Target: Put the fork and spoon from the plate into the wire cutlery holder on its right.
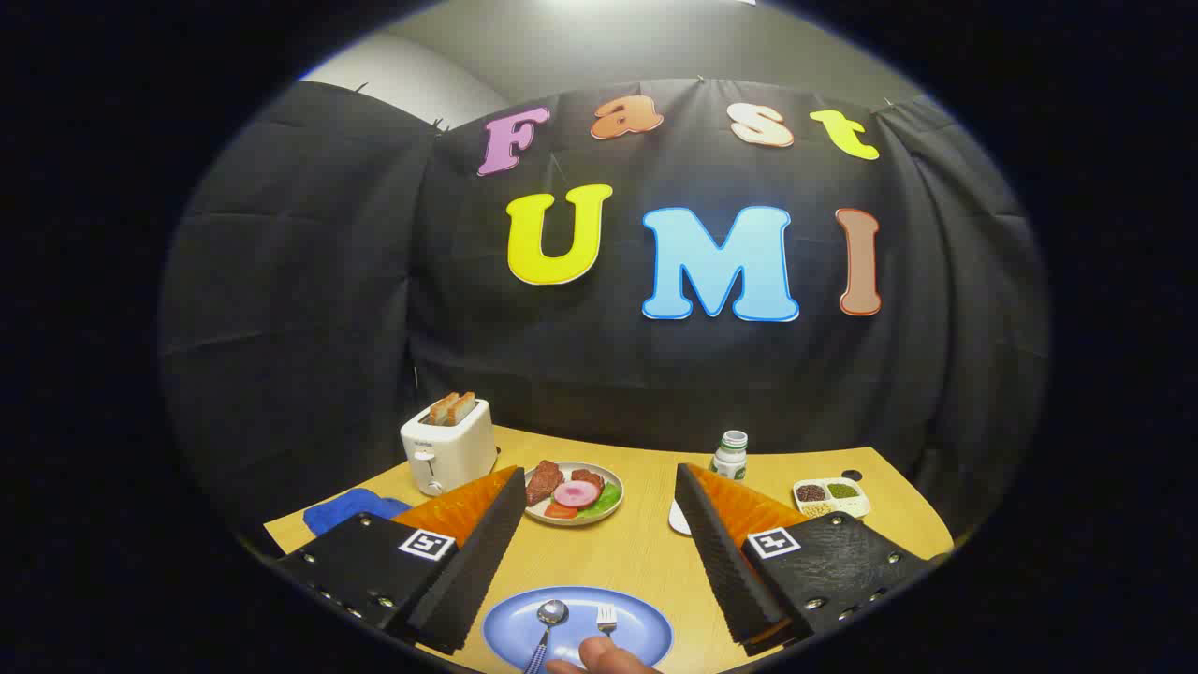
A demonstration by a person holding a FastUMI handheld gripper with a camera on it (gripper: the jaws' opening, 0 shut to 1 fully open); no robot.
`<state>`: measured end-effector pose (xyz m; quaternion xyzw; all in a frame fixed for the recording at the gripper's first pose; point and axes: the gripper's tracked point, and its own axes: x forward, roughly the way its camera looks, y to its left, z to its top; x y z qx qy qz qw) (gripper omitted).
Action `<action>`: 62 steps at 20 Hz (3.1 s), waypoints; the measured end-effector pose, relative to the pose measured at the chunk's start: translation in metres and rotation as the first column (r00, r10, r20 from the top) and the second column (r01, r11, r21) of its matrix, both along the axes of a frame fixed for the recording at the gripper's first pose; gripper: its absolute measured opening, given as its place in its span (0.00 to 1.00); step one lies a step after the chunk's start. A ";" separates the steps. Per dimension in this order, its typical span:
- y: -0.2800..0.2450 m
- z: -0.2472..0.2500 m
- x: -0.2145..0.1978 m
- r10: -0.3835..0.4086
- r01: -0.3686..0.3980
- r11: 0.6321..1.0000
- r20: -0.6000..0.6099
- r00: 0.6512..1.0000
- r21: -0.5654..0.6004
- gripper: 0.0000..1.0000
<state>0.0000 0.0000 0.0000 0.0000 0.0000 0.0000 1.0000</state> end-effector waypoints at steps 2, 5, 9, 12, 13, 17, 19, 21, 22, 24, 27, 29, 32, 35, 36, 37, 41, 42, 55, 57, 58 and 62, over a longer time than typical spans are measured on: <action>0.001 0.005 -0.004 0.003 -0.002 1.000 0.018 1.000 -0.028 0.98; -0.016 0.021 -0.015 -0.042 0.047 0.996 0.063 0.997 -0.075 0.98; -0.045 0.025 -0.034 -0.150 0.157 0.984 0.078 0.986 -0.087 0.98; -0.059 0.021 -0.046 -0.221 0.226 0.971 0.066 0.973 -0.074 0.98; -0.060 0.020 -0.049 -0.238 0.242 0.967 0.063 0.969 -0.074 0.98; -0.068 0.024 -0.052 -0.267 0.272 0.957 0.060 0.962 -0.101 0.98; -0.064 0.018 -0.049 -0.252 0.253 0.964 0.030 0.967 -0.078 0.98; -0.063 0.006 -0.049 -0.236 0.234 0.970 -0.009 0.972 -0.070 0.98; -0.062 0.000 -0.049 -0.232 0.230 0.971 -0.028 0.972 -0.068 0.98; -0.057 -0.014 -0.048 -0.214 0.209 0.976 -0.070 0.974 -0.066 0.98; -0.048 -0.043 -0.045 -0.179 0.169 0.983 -0.155 0.971 -0.077 0.98; -0.045 -0.070 -0.043 -0.168 0.152 0.985 -0.239 0.956 -0.083 0.98; -0.039 -0.109 -0.039 -0.148 0.117 0.988 -0.367 0.918 -0.104 0.98; -0.032 -0.142 -0.038 -0.122 0.069 0.989 -0.460 0.879 -0.130 0.98; -0.032 -0.150 -0.037 -0.124 0.061 0.988 -0.484 0.866 -0.143 0.98; -0.032 -0.157 -0.037 -0.119 0.050 0.988 -0.502 0.857 -0.149 0.98; -0.024 -0.187 -0.042 -0.102 0.013 0.988 -0.581 0.808 -0.155 0.98; -0.024 -0.195 -0.041 -0.099 0.004 0.988 -0.603 0.791 -0.157 0.98; -0.009 -0.274 -0.047 -0.043 -0.058 0.994 -0.824 0.565 -0.091 0.72; -0.011 -0.282 -0.052 -0.054 -0.052 0.994 -0.857 0.513 -0.094 0.52; -0.014 -0.284 -0.053 -0.063 -0.044 0.994 -0.869 0.491 -0.097 0.40; -0.016 -0.281 -0.054 -0.066 -0.032 0.995 -0.887 0.456 -0.091 0.03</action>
